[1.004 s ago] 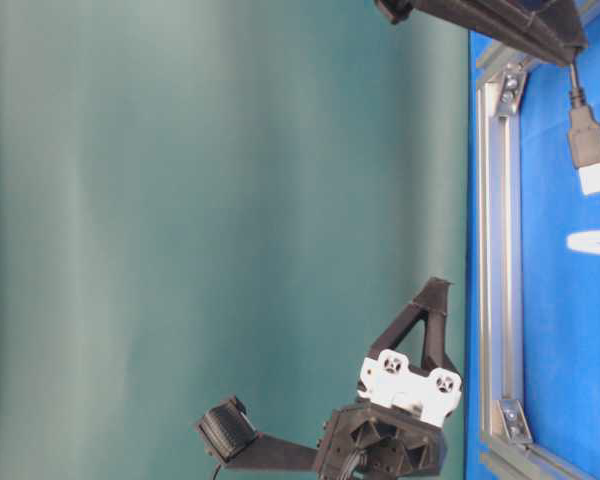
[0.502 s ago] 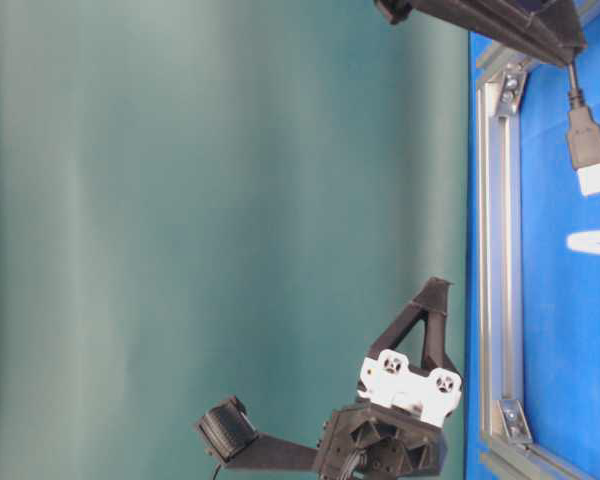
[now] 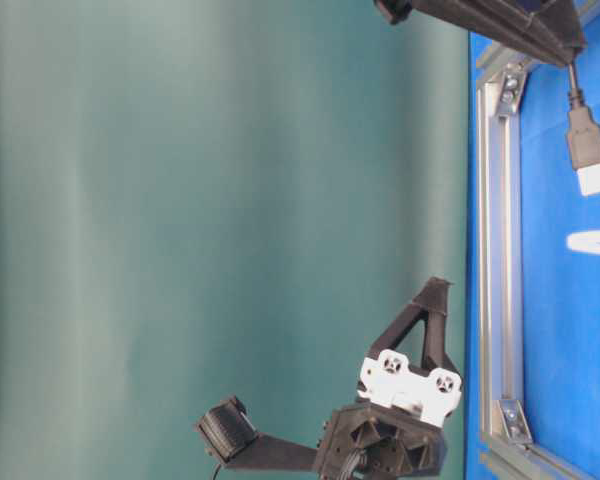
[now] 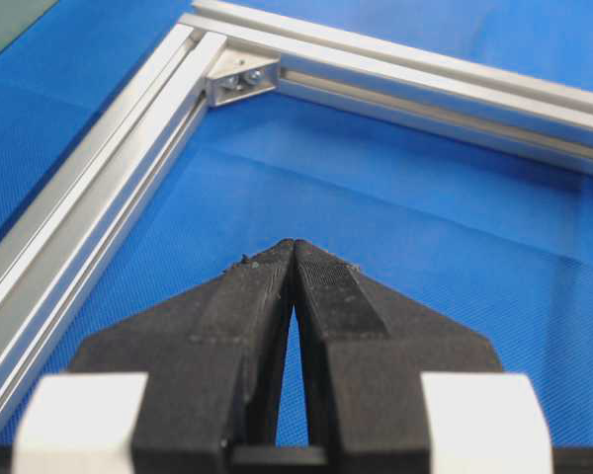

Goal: Insert the wire through the string loop located in the center.
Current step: 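Push the USB plug leftward through the white zip-tie loop with the right gripper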

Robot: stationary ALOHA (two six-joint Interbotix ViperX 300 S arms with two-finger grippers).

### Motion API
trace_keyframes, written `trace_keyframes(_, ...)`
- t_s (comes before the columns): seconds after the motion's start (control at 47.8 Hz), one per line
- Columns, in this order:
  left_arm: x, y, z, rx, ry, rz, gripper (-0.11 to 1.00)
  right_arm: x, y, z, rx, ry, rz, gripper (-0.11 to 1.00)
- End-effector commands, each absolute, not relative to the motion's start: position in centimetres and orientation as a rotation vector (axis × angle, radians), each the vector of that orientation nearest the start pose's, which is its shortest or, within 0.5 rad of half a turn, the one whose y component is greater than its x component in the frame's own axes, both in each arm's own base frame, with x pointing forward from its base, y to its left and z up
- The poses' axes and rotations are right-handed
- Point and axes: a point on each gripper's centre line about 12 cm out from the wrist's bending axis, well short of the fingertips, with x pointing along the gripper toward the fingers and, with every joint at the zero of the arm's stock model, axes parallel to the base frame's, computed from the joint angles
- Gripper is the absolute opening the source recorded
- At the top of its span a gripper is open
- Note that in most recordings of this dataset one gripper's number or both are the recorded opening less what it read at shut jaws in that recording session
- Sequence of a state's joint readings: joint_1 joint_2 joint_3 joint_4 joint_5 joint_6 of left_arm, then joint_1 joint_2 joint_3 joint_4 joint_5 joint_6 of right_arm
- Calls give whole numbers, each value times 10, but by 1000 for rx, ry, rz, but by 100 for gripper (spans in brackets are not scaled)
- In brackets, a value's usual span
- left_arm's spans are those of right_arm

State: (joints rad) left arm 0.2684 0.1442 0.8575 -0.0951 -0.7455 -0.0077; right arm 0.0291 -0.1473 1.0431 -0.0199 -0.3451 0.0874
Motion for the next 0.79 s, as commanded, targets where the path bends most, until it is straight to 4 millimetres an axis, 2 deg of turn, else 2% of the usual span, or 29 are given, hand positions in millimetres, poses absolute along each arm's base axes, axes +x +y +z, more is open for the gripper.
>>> trace_keyframes(0.0,365,108,148,-95,198,337,0,308,9,144,65,519,15,-2)
trace_keyframes(0.397,365,108,148,-95,198,337,0,313,13,143,62,521,25,-2)
trace_keyframes(0.774,365,108,148,-94,198,336,0,348,19,135,58,514,39,-2)
